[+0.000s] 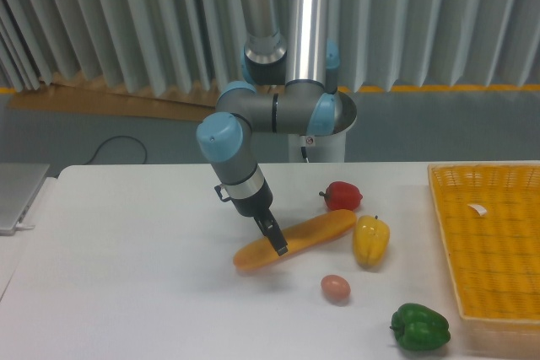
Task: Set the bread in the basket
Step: 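Close the gripper around the middle of the orange bread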
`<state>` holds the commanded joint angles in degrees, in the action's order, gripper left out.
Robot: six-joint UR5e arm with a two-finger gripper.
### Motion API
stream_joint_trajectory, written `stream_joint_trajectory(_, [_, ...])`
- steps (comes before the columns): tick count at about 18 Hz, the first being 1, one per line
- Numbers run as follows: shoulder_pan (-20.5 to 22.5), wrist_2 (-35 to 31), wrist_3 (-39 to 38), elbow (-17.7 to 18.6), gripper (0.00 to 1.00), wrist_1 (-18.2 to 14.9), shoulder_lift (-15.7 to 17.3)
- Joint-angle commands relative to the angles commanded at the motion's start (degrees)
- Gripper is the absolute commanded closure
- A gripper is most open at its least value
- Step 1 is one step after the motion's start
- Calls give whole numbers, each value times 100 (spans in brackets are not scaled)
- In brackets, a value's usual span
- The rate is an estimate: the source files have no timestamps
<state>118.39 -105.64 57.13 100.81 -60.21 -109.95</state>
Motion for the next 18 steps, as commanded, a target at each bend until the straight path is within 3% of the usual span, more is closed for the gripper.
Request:
stream_joint_trajectory(7, [61, 0, 9, -220, 0, 0, -141])
stream_joint_trajectory(18, [79, -149, 52, -255, 0, 9, -264])
